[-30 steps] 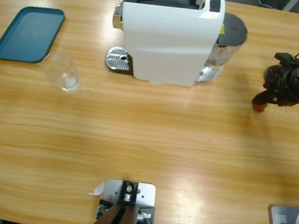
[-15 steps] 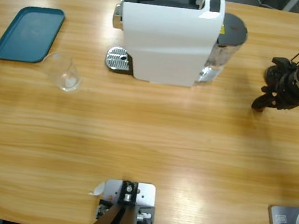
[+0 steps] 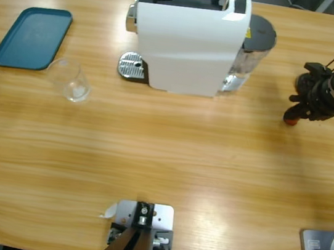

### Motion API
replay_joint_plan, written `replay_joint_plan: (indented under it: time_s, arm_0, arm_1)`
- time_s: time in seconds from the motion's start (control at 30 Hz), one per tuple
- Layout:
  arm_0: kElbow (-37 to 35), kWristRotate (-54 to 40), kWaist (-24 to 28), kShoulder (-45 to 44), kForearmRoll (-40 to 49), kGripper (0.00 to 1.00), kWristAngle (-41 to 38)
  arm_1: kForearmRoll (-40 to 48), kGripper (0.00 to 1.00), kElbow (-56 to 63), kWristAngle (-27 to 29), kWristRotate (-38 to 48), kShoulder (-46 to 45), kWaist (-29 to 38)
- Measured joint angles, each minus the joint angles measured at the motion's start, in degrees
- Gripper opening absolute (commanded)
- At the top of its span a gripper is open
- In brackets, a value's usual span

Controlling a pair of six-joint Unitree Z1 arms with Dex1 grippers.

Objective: Pour coffee

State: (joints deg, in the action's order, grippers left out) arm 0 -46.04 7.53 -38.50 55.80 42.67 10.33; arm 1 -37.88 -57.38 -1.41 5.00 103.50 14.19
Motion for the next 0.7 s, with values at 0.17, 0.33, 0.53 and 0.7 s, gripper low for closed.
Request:
replay_joint_plan:
  time_s: [0.17,0.33,0.53,0.7]
  arm_0:
    - [0.0,0.0,0.0,-0.2,0.0,0.987,0.0]
    - [0.1,0.0,0.0,-0.2,0.0,0.987,0.0]
    - [0.1,0.1,0.0,-0.2,0.0,0.987,0.0]
    - [0.2,0.1,0.0,-0.2,0.0,0.987,0.0]
  arm_1:
    - [0.1,0.000,0.0,0.0,0.0,0.0,0.3]
    - [0.2,0.000,0.0,0.2,0.0,0.0,0.6]
    - [-0.4,0.000,0.0,0.3,-0.1,-2.8,1.5]
    - [-0.7,0.000,-0.6,-2.3,-4.2,-15.3,4.4]
